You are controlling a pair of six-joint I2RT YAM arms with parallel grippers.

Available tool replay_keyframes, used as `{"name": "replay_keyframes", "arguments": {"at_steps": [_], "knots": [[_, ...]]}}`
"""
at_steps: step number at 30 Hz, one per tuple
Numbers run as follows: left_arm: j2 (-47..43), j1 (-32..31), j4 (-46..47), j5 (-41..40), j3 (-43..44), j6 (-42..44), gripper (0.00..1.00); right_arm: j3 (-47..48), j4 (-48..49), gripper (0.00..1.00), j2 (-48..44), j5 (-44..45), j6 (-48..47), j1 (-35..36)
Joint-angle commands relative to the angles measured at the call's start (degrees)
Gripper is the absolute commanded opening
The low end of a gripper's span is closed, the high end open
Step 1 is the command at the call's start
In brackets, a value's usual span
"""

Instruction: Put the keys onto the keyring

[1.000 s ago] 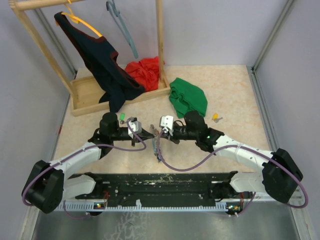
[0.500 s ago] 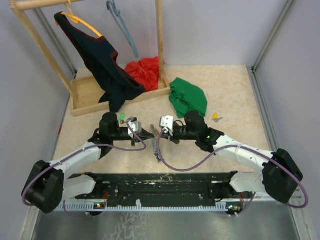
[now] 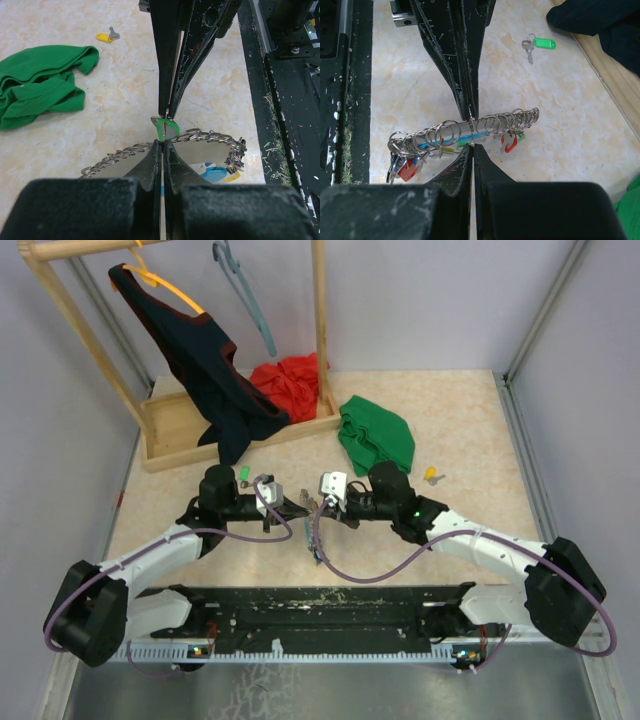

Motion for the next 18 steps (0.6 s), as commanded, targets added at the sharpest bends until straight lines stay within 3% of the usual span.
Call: {"name": "replay_keyframes", "arguments": {"at_steps": [1,18], "knots": [[-0.50,0.05,2.46,1.90,0.87,0.66,0.00,1.34,2.19,0.00,-1.58,-1.69,-0.45,0.45],[-0.32,0.14,2.20,2.42,1.00,0.70,0.00,1.12,3.12,0.00,-1.37,-0.95,-0.16,0.50]]}}
